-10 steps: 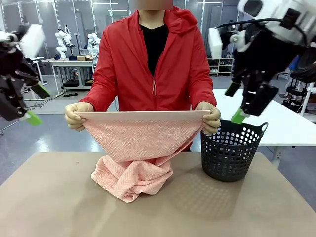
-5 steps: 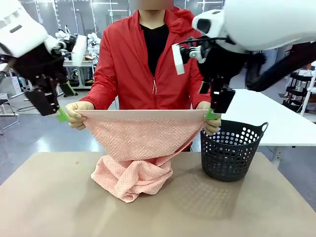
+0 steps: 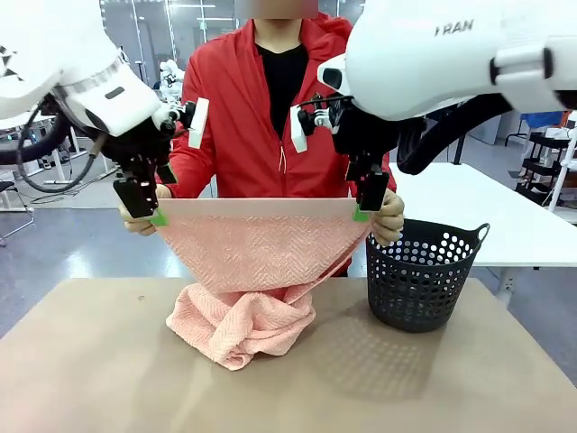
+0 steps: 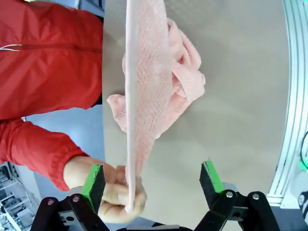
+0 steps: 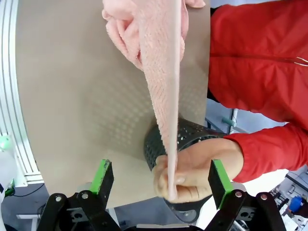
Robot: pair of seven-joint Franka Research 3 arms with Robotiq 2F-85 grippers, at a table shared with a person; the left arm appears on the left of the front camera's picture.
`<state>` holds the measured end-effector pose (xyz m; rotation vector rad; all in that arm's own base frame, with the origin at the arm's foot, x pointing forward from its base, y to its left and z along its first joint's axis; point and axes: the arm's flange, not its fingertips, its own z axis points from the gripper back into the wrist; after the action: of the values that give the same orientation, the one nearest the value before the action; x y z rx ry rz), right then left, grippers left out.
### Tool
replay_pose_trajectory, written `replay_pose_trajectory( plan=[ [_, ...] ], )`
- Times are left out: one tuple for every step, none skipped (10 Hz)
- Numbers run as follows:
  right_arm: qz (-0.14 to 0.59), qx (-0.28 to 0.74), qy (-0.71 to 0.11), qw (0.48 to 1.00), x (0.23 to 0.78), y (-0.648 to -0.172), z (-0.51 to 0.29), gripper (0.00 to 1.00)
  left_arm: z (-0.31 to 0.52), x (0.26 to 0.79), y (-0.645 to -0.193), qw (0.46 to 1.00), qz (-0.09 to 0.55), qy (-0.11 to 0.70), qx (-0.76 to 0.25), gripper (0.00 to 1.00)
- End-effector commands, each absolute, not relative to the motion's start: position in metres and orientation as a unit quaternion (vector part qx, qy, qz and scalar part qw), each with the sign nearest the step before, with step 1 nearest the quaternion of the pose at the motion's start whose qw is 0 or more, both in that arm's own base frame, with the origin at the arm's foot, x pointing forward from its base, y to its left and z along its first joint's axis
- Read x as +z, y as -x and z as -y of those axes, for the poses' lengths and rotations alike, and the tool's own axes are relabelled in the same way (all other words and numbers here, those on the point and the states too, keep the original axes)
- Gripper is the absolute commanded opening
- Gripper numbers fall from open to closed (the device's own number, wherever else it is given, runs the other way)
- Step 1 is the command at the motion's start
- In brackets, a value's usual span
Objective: Fold the towel.
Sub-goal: Grab the top end of the 100 cm Hotel Towel extended by the human.
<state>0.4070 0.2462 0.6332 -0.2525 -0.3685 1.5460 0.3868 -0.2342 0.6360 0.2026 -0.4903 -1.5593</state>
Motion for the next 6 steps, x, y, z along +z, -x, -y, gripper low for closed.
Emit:
replay_pose_trajectory(
  plan=[
    [0.162,0.683,0.114,0.703,0.624,-0.427,-0.250,1.00,0.237,0.633,-0.407,0.687,0.221,-0.092,-0.686,1.00],
    [0.153,0.681,0.115,0.707,0.618,-0.434,-0.249,1.00,0.237,0.625,-0.415,0.687,0.217,-0.087,-0.688,1.00],
    [0.152,0.680,0.099,0.711,0.613,-0.441,-0.248,1.00,0.237,0.619,-0.421,0.687,0.216,-0.082,-0.688,1.00],
    [0.155,0.679,0.102,0.710,0.606,-0.448,-0.247,1.00,0.236,0.616,-0.429,0.694,0.216,-0.079,-0.682,1.00],
    [0.152,0.678,0.090,0.714,0.597,-0.459,-0.247,1.00,0.234,0.609,-0.442,0.702,0.211,-0.061,-0.677,0.88],
    [0.154,0.677,0.092,0.713,0.597,-0.461,-0.247,1.00,0.235,0.607,-0.445,0.700,0.216,-0.056,-0.678,0.86]
  ],
)
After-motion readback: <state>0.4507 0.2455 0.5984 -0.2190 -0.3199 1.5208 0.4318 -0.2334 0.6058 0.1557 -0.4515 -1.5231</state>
